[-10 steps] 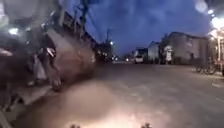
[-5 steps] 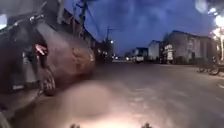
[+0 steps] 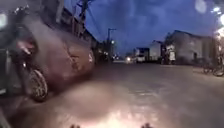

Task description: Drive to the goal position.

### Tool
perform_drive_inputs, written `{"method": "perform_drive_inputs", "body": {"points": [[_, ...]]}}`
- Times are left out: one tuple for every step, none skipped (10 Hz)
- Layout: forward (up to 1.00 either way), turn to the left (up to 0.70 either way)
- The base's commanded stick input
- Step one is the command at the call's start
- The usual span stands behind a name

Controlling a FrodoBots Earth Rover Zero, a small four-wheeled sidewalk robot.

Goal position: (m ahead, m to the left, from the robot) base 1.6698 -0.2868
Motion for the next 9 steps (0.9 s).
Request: {"method": "perform_drive_inputs", "body": {"points": [[0.5, 0.0], [0.5, 0.0], [0.5, 0.0], [0.5, 0.0], [0.5, 0.0], [0.5, 0.0], [0.5, 0.0], [0.5, 0.0], [0.5, 0.0]]}}
